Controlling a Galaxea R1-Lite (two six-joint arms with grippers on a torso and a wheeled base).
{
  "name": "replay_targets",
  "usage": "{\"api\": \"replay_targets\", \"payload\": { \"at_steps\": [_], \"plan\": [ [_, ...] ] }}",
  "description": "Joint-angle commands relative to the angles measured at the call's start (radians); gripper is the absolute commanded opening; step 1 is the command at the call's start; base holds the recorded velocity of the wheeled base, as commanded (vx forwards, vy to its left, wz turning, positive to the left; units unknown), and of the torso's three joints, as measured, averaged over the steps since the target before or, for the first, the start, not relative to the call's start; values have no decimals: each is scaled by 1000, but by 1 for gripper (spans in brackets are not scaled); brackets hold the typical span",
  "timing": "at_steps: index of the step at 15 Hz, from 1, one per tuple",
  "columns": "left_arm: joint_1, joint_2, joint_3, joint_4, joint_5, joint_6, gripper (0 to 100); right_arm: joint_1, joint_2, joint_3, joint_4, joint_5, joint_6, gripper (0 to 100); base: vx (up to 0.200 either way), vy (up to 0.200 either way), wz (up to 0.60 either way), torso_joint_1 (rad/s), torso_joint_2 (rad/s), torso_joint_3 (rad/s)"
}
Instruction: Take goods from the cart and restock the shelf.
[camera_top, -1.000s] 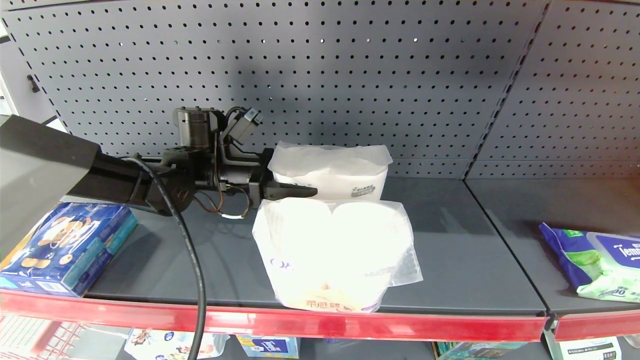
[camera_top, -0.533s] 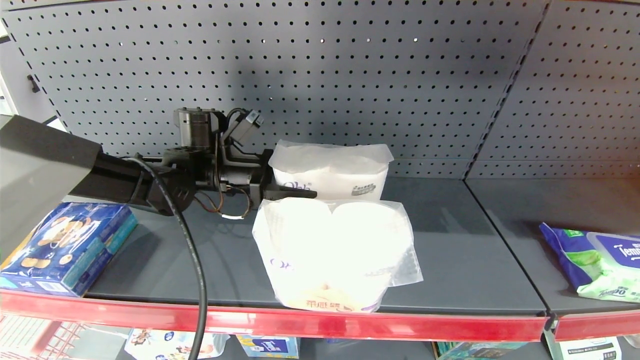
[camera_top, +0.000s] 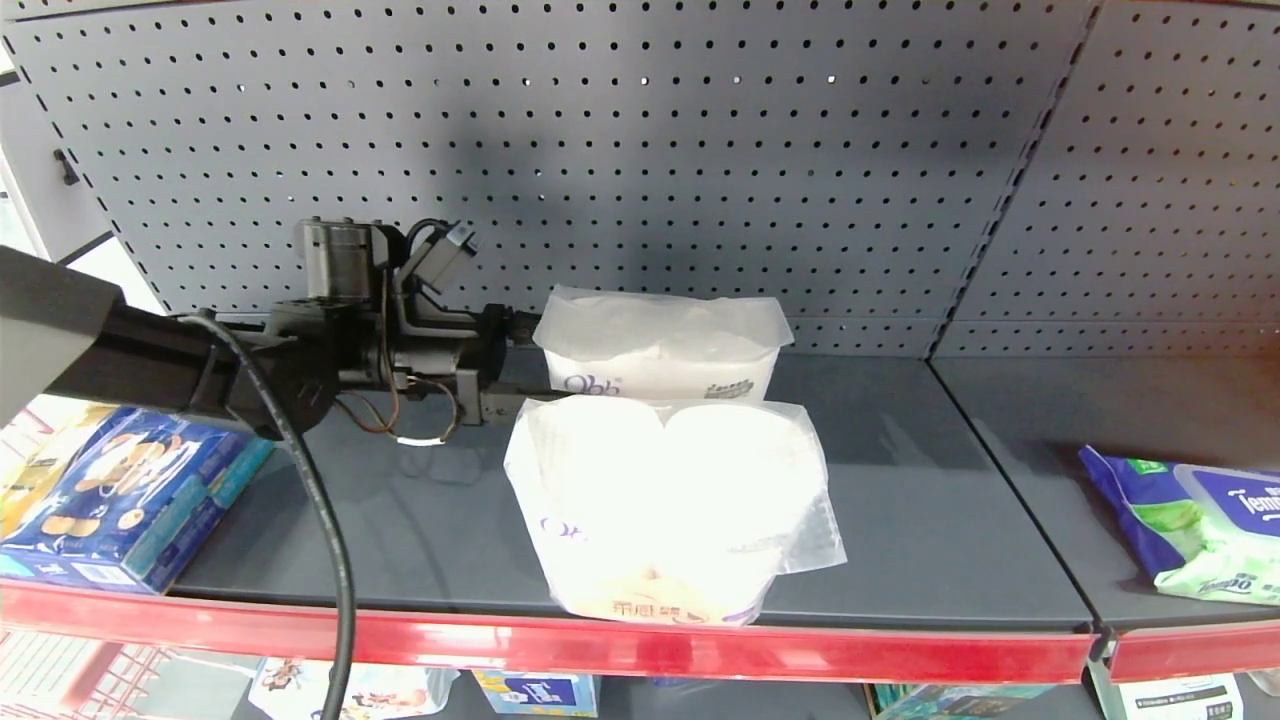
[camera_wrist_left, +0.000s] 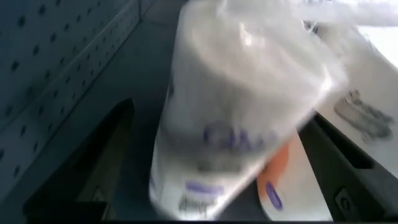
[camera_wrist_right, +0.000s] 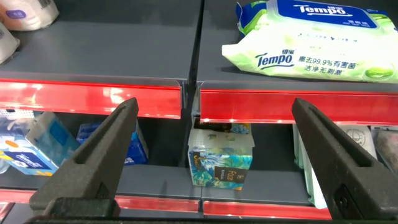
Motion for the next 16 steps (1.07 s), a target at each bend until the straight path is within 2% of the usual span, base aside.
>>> {"api": "replay_targets", "payload": {
  "at_steps": [1, 4, 6, 7, 8, 9, 11, 12, 13, 14, 15, 16],
  "plan": [
    [39, -58, 47, 1, 2, -1, 100, 0, 0, 0, 0, 0, 0, 100, 0, 0, 0, 0, 0, 0],
    [97, -124, 118, 1, 2, 0, 100, 0, 0, 0, 0, 0, 0, 100, 0, 0, 0, 0, 0, 0],
    [168, -202, 218, 1, 16, 0, 100, 1, 0, 0, 0, 0, 0, 100, 0, 0, 0, 0, 0, 0],
    [171, -208, 224, 1, 18, 0, 100, 1, 0, 0, 0, 0, 0, 100, 0, 0, 0, 0, 0, 0],
    [224, -314, 305, 1, 68, 2, 100, 0, 0, 0, 0, 0, 0, 100, 0, 0, 0, 0, 0, 0],
    [250, -392, 356, 3, 130, 0, 100, 0, 0, 0, 0, 0, 0, 100, 0, 0, 0, 0, 0, 0],
    [272, -593, 482, 24, 300, -17, 100, 0, 0, 0, 0, 0, 0, 100, 0, 0, 0, 0, 0, 0],
    [267, -681, 534, 52, 346, -35, 100, 1, 0, 0, 0, 0, 0, 100, 0, 0, 0, 0, 0, 0],
    [261, -852, 606, 121, 412, -107, 100, 0, 0, 0, 0, 0, 0, 100, 0, 0, 0, 0, 0, 0],
    [261, -964, 641, 173, 486, -198, 100, 1, 0, 0, 0, 0, 0, 100, 0, 0, 0, 0, 0, 0],
    [264, -1055, 660, 199, 621, -277, 100, 0, 0, 0, 0, 0, 0, 100, 0, 0, 0, 0, 0, 0],
    [264, -1108, 676, 213, 730, -334, 100, 1, 0, 0, 0, 0, 0, 100, 0, 0, 0, 0, 0, 0]
  ]
}}
